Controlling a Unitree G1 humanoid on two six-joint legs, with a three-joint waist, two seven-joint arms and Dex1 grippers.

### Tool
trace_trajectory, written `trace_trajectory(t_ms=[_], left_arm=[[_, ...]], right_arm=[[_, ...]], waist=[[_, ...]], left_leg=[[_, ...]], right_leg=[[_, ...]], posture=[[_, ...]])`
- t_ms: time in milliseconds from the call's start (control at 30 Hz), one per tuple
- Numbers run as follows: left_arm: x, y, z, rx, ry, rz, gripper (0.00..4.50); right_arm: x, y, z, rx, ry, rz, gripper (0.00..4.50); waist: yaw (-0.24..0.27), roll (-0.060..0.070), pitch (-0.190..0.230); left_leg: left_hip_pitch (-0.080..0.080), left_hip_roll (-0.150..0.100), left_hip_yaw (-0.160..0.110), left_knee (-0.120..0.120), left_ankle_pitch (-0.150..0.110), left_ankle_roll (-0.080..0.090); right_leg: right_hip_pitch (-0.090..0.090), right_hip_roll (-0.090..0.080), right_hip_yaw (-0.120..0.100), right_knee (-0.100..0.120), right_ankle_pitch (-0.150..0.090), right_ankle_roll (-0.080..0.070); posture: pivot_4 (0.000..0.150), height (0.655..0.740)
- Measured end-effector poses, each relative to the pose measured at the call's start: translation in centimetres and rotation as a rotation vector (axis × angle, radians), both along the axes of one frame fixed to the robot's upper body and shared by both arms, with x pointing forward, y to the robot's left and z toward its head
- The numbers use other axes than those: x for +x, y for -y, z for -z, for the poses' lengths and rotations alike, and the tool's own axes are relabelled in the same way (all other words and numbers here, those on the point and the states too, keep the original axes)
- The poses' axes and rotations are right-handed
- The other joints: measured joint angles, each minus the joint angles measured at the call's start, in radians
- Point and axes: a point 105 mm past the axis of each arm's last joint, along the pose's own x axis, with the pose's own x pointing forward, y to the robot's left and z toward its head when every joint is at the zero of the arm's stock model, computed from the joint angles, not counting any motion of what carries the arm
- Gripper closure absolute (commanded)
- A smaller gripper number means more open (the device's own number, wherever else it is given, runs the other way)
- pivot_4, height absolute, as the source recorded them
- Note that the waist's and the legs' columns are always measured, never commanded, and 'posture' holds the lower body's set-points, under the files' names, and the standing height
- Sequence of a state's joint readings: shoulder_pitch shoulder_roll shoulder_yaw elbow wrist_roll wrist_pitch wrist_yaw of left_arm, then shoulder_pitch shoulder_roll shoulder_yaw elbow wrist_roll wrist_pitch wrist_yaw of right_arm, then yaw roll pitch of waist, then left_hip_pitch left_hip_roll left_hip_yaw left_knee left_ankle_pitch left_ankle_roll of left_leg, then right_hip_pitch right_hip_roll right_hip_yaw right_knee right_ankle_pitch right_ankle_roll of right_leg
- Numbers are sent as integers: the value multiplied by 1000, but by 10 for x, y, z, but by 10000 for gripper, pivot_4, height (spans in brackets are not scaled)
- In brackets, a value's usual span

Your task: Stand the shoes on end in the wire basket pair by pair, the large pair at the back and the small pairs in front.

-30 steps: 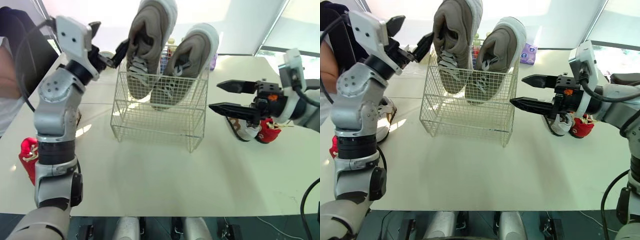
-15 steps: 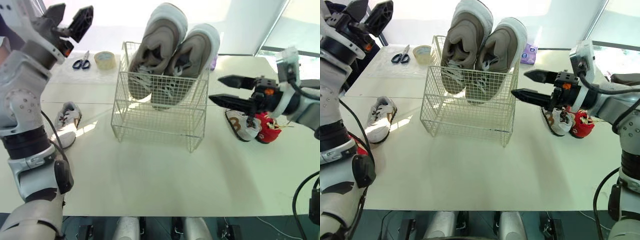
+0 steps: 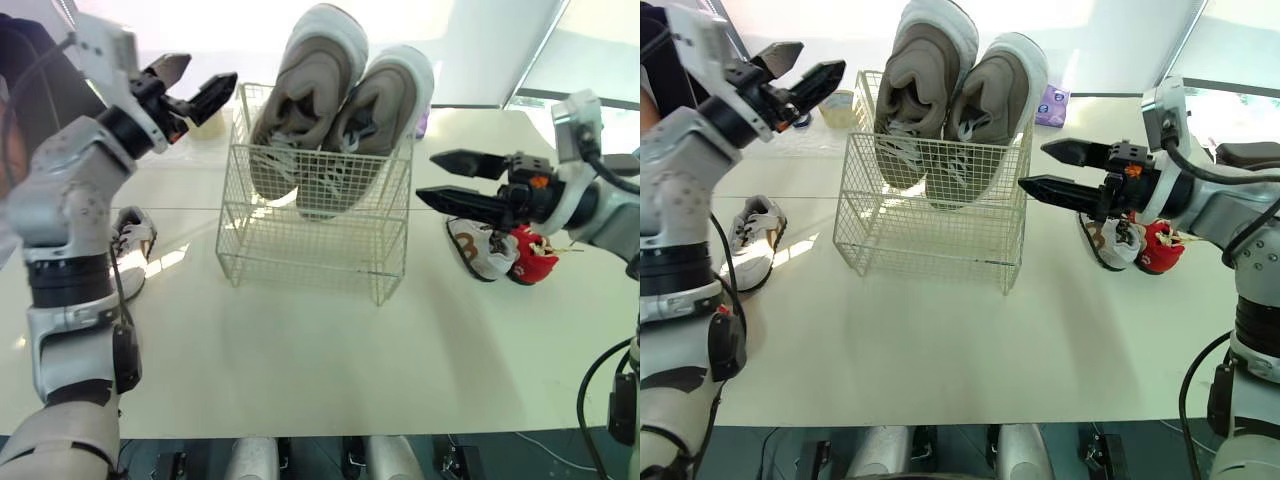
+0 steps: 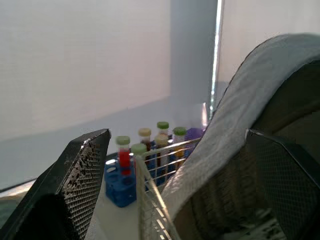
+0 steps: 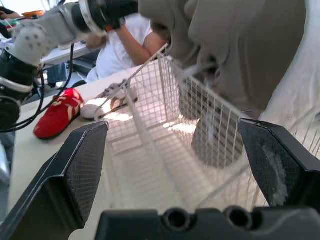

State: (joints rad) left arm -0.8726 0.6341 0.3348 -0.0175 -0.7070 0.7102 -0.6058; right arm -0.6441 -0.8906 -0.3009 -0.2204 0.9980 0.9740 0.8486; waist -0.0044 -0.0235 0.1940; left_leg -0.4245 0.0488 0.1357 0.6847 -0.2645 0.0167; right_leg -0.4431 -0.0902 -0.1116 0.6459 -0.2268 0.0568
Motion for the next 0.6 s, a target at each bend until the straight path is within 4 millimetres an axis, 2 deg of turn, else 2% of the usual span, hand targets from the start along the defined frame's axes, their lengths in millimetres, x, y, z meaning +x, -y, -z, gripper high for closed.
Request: trace_trajectory(t_ms=[100,167,200,300,367,500,600], left_arm=[[-26,0,23,-36,-128,132,433],[-51,8,57,46,-268,233,433],[-61,14,68,76,-309,272,433],[-92,37,93,161,-385,402,433],[-105,49,101,189,-396,448,433],[-130,74,127,219,-470,551,433],[-141,82,133,266,-478,584,433]], right_arm=[[-1,21,-2,15,-19,96,0],[3,46,6,1,-40,237,0],[5,55,12,-4,-40,295,0],[10,77,45,-18,-69,454,0],[10,87,66,-19,-78,539,0],[-4,99,125,-49,-146,689,0],[-4,106,134,-103,-94,763,0]], waist=[[-5,0,0],[-4,0,0],[-3,-1,0],[0,-1,-1],[2,0,-1],[13,2,-2],[12,5,-3]], left_leg=[[1,0,-1,0,1,-1],[4,-1,-1,0,0,-1],[3,-1,-2,0,0,-1],[6,-1,-2,0,0,-1],[6,-1,-2,0,1,-2],[10,-1,-1,-1,1,-2],[15,0,-1,-1,-3,3]], right_leg=[[1,0,0,1,0,0],[4,0,0,1,0,0],[4,0,0,0,0,0],[6,-1,0,0,0,0],[7,0,1,0,0,0],[9,0,2,0,-1,-1],[12,2,3,0,-1,-1]], posture=[[1500,7400],[1500,7400],[1500,7400],[1500,7400],[1500,7400],[1500,7400],[1500,7400]])
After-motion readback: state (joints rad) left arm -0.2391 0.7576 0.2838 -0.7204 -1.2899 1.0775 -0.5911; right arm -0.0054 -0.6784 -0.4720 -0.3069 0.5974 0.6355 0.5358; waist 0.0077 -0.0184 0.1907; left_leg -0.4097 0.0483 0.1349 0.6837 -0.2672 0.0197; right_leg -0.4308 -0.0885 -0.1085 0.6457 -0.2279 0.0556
